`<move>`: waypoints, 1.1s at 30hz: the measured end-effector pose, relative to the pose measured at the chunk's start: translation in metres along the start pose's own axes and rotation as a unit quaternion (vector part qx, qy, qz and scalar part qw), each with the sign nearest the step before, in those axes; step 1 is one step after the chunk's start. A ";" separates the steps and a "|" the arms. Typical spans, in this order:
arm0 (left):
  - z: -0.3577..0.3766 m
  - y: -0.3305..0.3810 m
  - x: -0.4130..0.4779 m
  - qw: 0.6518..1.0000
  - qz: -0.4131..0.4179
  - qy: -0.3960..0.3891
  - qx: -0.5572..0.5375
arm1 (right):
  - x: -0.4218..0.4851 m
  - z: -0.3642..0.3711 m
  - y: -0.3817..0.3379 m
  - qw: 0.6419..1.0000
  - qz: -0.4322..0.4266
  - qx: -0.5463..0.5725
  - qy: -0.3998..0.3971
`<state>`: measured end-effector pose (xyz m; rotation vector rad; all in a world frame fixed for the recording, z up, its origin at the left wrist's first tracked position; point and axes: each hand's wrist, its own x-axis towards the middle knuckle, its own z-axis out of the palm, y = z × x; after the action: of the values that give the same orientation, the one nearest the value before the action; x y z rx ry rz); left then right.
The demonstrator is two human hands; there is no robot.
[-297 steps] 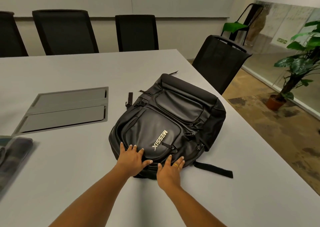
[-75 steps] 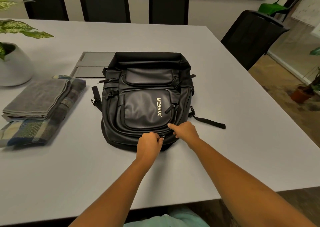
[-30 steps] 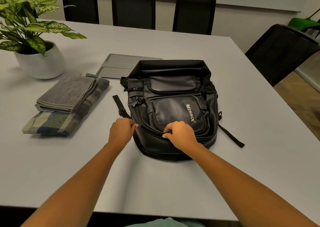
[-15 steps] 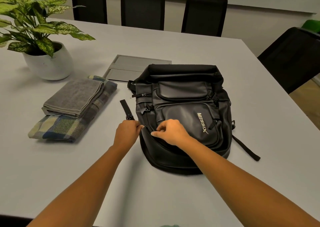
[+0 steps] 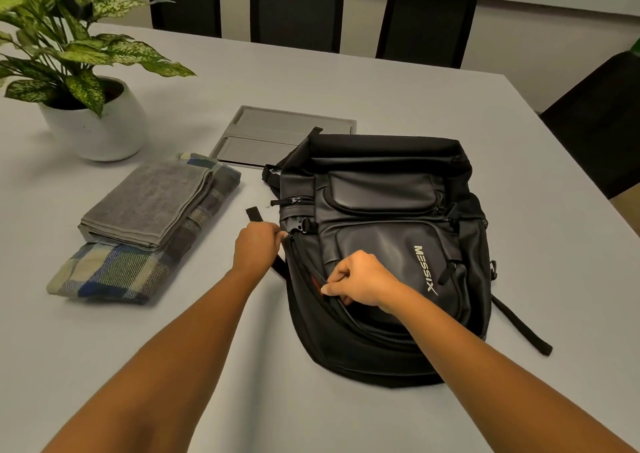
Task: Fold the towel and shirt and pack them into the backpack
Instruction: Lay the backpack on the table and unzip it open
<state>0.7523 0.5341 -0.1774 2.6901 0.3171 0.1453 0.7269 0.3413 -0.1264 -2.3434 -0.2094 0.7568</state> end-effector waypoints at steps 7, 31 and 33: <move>-0.004 0.002 0.047 0.999 -0.024 0.004 0.042 | 0.003 -0.007 0.007 0.997 -0.004 0.078 -0.028; 0.042 0.020 -0.100 0.917 0.396 -0.043 0.007 | -0.030 0.006 0.071 0.992 -0.063 0.059 0.096; 0.043 0.025 -0.106 0.899 0.437 -0.021 0.040 | -0.039 0.005 0.081 0.989 -0.072 0.048 0.120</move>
<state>0.6615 0.4686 -0.2110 2.6993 -0.9370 0.3325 0.6885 0.2684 -0.1633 -2.2746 -0.2273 0.4021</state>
